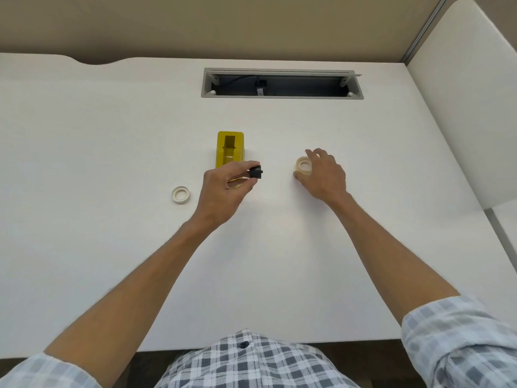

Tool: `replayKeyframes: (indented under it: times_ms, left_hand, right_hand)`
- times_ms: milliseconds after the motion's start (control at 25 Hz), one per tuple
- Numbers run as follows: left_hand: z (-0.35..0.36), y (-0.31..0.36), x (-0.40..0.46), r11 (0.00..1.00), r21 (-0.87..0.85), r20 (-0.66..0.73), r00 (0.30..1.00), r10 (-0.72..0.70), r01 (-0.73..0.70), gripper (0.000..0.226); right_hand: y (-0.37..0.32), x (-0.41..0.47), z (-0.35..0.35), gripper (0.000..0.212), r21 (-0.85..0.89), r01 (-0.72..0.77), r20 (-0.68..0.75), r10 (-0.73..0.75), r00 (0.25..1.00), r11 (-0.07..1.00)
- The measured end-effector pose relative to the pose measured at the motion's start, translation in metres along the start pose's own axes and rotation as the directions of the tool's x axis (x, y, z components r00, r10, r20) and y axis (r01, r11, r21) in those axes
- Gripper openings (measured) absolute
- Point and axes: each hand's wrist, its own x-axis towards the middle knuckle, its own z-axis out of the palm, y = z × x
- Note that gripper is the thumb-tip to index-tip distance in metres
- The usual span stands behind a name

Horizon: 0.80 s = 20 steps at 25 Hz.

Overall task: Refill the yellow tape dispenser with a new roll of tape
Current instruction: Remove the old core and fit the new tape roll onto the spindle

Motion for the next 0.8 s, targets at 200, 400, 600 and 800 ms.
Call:
replayKeyframes:
  times_ms: [200, 400, 600, 800]
  left_hand:
    - [0.001, 0.001, 0.003, 0.998, 0.051, -0.018, 1.000, 0.020, -0.019, 0.033]
    - [0.002, 0.003, 0.005, 1.000, 0.024, -0.013, 1.000, 0.012, -0.012, 0.031]
    - [0.002, 0.008, 0.004, 0.999, 0.021, -0.016, 1.000, 0.026, -0.026, 0.032]
    - [0.003, 0.013, 0.000, 1.000, 0.024, -0.021, 1.000, 0.006, -0.005, 0.031]
  right_hand:
    - [-0.002, 0.006, 0.001, 0.052, 0.040, 0.017, -0.005, -0.017, 1.000, 0.999]
    - [-0.008, -0.007, -0.006, 0.044, 0.416, -0.009, -0.091, 0.051, 0.995, 0.909]
    - [-0.029, -0.037, -0.031, 0.042, 0.826, -0.034, -0.003, 0.065, 0.998, 0.562]
    - [-0.052, -0.069, -0.048, 0.032, 0.941, -0.024, 0.049, -0.067, 0.997, 0.336]
